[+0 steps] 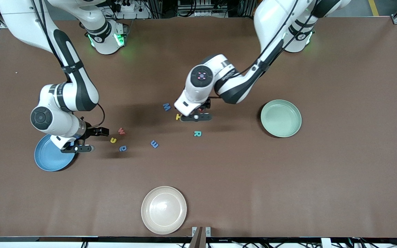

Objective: Sort upper and lower case letters into plates
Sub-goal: 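Grasp the yellow H with the left gripper while the right gripper reaches the n, then drop the H on the green plate while the right gripper drops the n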

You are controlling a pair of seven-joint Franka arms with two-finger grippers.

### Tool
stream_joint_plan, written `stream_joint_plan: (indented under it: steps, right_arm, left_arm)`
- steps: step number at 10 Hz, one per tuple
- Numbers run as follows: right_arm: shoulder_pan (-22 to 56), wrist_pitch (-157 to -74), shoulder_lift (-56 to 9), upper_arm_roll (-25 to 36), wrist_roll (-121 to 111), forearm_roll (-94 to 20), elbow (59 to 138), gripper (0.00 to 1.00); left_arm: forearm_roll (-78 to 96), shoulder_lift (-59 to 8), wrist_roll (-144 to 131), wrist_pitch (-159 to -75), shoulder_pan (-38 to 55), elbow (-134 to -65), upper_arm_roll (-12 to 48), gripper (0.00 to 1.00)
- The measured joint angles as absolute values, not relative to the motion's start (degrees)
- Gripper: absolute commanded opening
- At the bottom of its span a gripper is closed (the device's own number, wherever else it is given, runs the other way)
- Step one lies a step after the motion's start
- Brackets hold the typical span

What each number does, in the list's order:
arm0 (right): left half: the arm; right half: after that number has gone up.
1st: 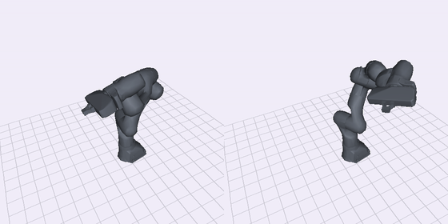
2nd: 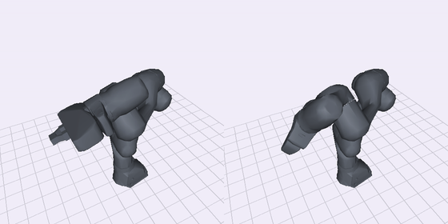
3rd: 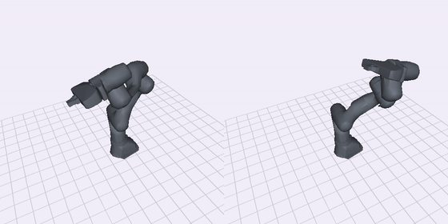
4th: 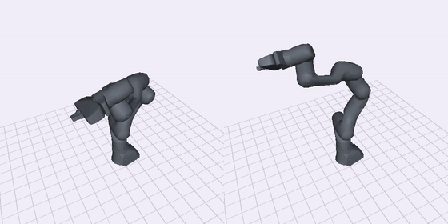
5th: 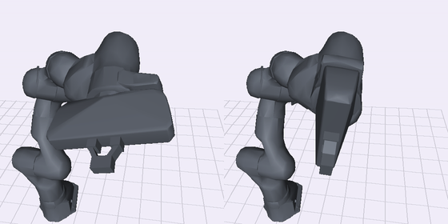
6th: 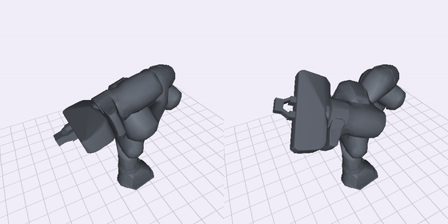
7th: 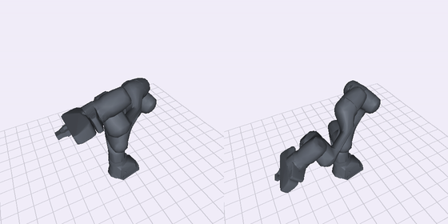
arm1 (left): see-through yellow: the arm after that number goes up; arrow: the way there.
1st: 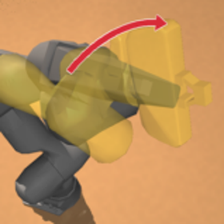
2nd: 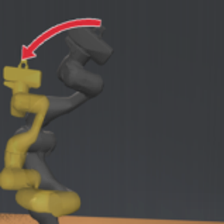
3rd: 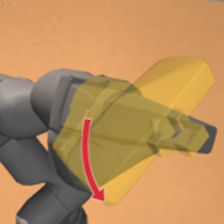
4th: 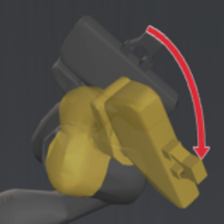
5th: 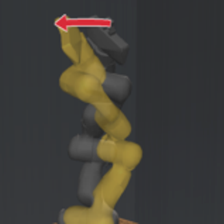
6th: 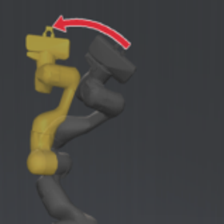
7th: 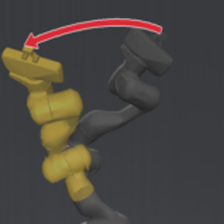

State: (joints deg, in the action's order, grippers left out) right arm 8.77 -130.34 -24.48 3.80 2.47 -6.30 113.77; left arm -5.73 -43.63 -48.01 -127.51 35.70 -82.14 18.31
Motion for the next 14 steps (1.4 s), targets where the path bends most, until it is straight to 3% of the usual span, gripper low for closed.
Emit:
stream_joint_plan:
  steps: [4,7,8,10,13,14]
  right_arm:
    - [9.69,-137.93,-28.72,3.64,17.70,-6.79,113.78,1.00]
    - [11.93,-140.50,-32.66,3.61,24.34,-6.79,113.28,1.00]
    - [12.19,-140.59,-33.23,3.61,24.78,-6.80,112.99,1.00]
    - [12.18,-140.31,-33.31,3.72,24.91,-6.80,112.78,1.00]
    - [12.18,-138.45,-33.26,3.80,24.91,-6.80,112.37,0.99]
    - [12.18,-138.34,-33.26,3.81,24.91,-6.80,112.30,0.55]
  left_arm:
    - [-6.49,-49.19,-46.09,-136.83,50.79,-79.39,6.07,1.00]
    - [-6.66,-52.79,-45.93,-141.91,52.47,-78.26,3.21,1.00]
    - [-6.68,-53.83,-45.83,-142.27,52.46,-77.63,2.65,0.97]
    - [-6.69,-54.78,-45.72,-142.38,52.59,-76.85,2.34,0.82]
    - [-6.72,-54.90,-45.81,-142.23,53.85,-76.58,2.28,0.82]
    - [-6.72,-54.89,-46.01,-141.51,54.21,-76.48,2.25,0.81]
